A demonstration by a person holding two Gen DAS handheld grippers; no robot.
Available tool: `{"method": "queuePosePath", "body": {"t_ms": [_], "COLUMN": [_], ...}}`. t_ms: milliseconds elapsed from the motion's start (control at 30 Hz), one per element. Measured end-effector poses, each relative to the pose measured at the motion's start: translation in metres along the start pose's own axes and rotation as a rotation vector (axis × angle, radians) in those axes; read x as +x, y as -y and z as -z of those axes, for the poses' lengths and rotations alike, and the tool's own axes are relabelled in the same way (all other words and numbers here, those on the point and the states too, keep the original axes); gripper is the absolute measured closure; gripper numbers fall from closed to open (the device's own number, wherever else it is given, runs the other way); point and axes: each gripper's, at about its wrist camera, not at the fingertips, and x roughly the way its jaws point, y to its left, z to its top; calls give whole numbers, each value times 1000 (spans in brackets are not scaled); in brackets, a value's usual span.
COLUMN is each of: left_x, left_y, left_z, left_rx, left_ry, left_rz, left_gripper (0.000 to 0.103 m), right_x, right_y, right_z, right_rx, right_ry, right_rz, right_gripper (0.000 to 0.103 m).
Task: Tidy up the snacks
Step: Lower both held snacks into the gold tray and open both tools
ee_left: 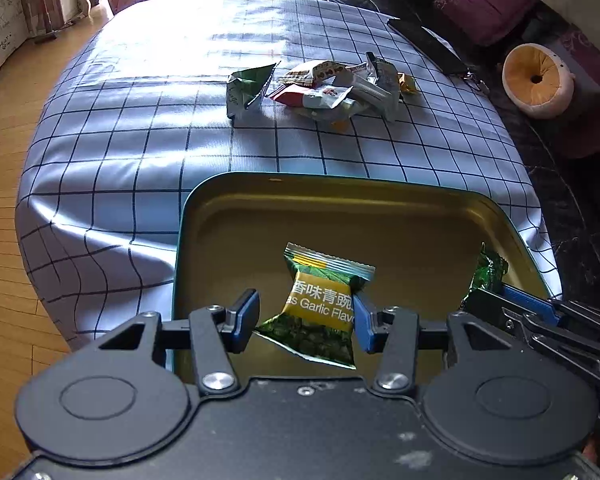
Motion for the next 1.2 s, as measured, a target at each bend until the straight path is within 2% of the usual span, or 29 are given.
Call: {"method": "queuePosePath", "body": {"t_ms": [233, 300, 500, 867, 1200], "left_x": [0, -1, -1, 8, 7], "left_y": [-2, -3, -1, -1, -1], "left_z": [-2, -2, -1, 0, 0], "left_rx": [-16, -19, -8, -10, -6], "left_ry": [5, 0, 10, -25, -21], "left_rz": [-21, -18, -50, -47, -53], "left_gripper": [53, 56, 55, 54, 54], "right_x": [-2, -3, -2, -2, 0], "right_y": [-7, -8, -7, -6, -6], "right_z": [2, 2, 0, 1, 1], "right_rx": [-34, -42, -32, -24, -20], "right_ry": [-3, -2, -5, -16, -21], "right_rz": [-6, -6, 0, 11, 18], "right_gripper": [70, 70, 67, 66, 66]}}
